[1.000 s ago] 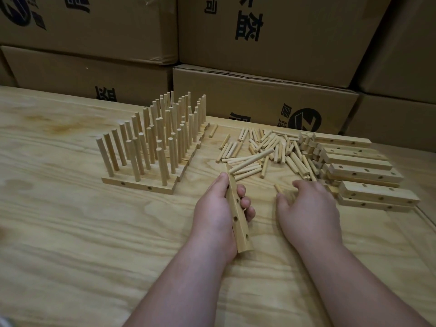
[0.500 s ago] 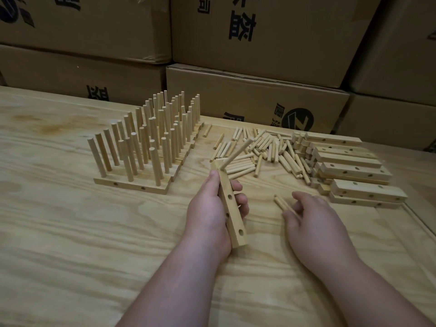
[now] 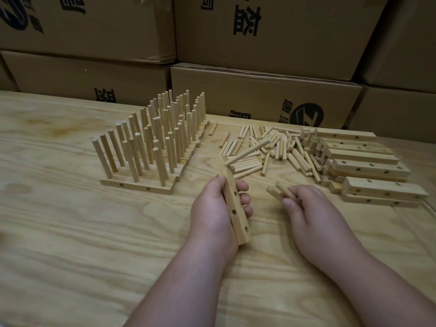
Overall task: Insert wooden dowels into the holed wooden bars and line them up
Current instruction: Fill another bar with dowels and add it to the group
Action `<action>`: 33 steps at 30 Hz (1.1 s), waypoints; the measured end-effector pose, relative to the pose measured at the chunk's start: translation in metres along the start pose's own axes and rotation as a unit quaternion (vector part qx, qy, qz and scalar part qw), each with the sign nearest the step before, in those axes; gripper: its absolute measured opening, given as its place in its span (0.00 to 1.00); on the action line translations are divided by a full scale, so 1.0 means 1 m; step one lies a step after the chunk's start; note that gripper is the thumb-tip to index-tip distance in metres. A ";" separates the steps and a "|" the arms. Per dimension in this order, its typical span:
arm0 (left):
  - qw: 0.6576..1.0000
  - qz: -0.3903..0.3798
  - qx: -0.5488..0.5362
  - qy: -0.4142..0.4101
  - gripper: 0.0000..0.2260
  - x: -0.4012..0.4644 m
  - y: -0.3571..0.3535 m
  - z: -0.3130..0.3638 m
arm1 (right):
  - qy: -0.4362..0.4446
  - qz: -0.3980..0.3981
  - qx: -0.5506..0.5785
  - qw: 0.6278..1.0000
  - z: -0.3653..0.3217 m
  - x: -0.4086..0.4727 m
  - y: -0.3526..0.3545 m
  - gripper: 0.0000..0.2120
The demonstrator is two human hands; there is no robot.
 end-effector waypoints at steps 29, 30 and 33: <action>0.996 -0.008 0.075 -0.035 0.12 0.004 0.004 -0.002 | 0.122 0.081 0.262 0.954 -0.037 -0.011 0.016 0.15; 0.996 -0.011 0.083 -0.040 0.12 0.004 0.004 -0.002 | 0.110 0.083 0.277 0.951 -0.034 -0.011 0.016 0.13; 0.993 -0.016 0.109 -0.051 0.13 0.006 0.005 -0.004 | 0.050 0.105 0.357 0.927 -0.029 -0.008 0.017 0.05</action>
Point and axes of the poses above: each hand's wrist, its own x-axis towards the middle knuckle, its own y-axis out of the back of the hand, z = x × y, the point moved 6 cm from there along x, towards the middle knuckle, and after that the axes turned 4 degrees about y, right-handed, at the moved point
